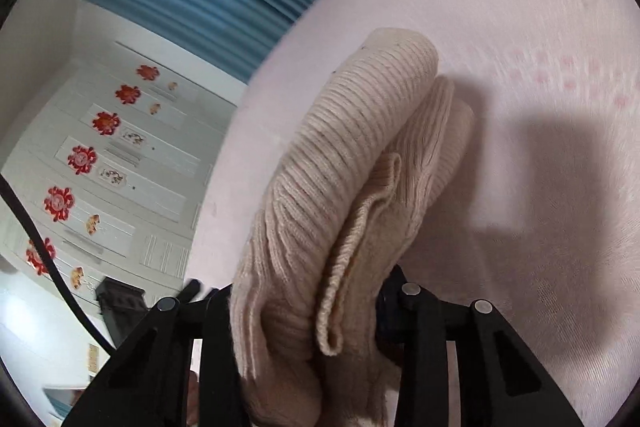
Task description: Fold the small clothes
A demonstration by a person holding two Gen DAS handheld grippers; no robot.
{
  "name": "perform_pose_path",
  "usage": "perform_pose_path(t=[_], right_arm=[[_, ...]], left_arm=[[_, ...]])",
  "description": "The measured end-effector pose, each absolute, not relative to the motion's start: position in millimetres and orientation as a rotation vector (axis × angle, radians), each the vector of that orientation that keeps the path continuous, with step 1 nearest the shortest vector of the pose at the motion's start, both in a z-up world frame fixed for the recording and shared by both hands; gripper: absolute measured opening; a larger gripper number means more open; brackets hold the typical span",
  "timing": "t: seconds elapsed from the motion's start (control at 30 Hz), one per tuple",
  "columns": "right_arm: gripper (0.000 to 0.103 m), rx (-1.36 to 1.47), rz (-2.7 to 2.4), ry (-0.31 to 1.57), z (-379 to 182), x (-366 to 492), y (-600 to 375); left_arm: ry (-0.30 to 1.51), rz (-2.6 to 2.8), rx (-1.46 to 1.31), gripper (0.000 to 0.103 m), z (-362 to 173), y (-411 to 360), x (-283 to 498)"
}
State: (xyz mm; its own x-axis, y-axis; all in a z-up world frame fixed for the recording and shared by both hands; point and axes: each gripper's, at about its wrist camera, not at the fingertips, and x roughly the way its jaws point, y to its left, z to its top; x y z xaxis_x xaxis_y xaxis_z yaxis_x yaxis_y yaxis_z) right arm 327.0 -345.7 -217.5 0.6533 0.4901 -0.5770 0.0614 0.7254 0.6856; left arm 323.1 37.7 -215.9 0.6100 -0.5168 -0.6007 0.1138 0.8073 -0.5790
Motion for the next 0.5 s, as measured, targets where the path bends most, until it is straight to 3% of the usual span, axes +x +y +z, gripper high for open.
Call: perform_pose_path(t=[0.2, 0.5], right_arm=[[0.035, 0.599, 0.123, 0.840, -153.2, 294.2, -348.2], [0.035, 0.554, 0.094, 0.848, -119.4, 277.1, -298.6]], left_arm=[[0.833, -0.378, -0.573, 0.067, -213.4, 57.5, 320.0], [0.774, -0.313, -0.578, 0.067, -199.6, 93.2, 301.2]])
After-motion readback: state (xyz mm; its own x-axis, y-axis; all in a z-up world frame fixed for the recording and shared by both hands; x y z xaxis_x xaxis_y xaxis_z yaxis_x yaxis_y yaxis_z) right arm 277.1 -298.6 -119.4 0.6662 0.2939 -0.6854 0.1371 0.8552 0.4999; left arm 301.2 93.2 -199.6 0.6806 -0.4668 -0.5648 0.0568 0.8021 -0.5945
